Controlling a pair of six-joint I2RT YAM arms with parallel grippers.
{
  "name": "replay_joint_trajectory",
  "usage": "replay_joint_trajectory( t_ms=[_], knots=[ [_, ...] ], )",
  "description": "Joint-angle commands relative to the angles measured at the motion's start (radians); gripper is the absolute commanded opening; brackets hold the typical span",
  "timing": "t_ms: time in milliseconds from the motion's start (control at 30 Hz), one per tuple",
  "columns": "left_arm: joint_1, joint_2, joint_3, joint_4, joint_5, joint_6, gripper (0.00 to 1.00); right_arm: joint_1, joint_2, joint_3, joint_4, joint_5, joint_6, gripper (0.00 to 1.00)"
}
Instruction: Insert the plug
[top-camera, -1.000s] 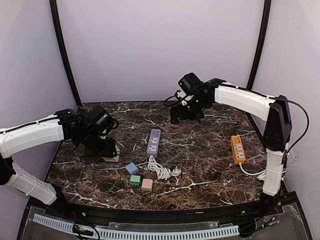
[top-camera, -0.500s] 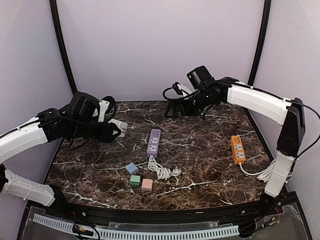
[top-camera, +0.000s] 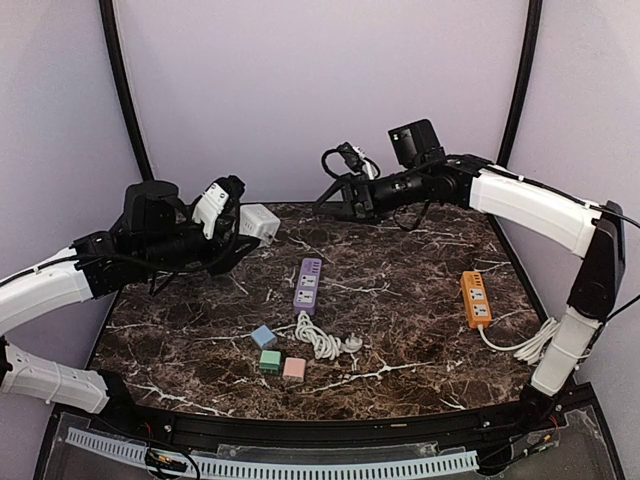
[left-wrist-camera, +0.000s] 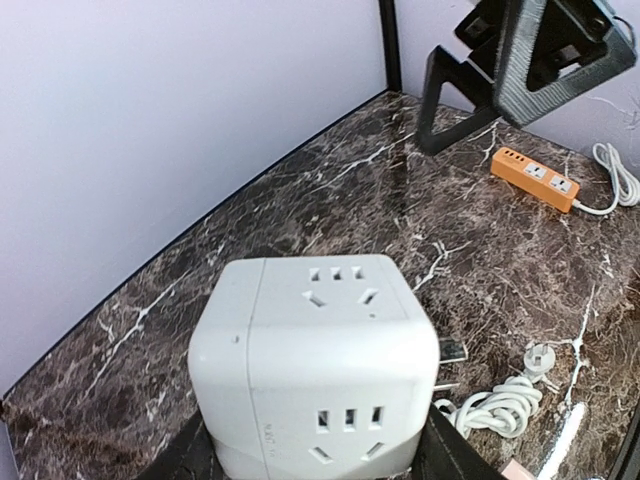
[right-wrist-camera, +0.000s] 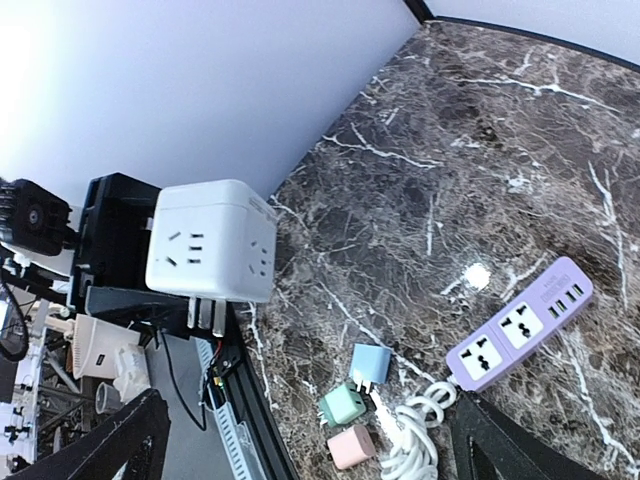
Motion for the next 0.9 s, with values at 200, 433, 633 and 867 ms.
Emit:
replay_joint_trajectory(
  t_ms=[200, 433, 633, 867],
  knots=[
    [-0.003, 0.034, -0.022, 0.203, 0.148, 0.145, 0.01, 0.017, -0.016, 0.004, 0.187, -0.097, 0.222, 0.98],
    [-0.003, 0.123, 0.068, 0.185, 0.137, 0.113, 0.01, 0.115, 0.009, 0.132, 0.029, 0.197, 0.08, 0.98],
    [-0.003, 0.172, 0.129, 0.155, 0.131, 0.077, 0.01, 0.181, 0.031, 0.14, 0.017, 0.356, 0.044, 0.97],
    [-0.004, 0.177, 0.138, 0.158, 0.168, 0.05, 0.01, 0.224, 0.072, 0.175, 0.018, 0.457, 0.02, 0.95]
  ],
)
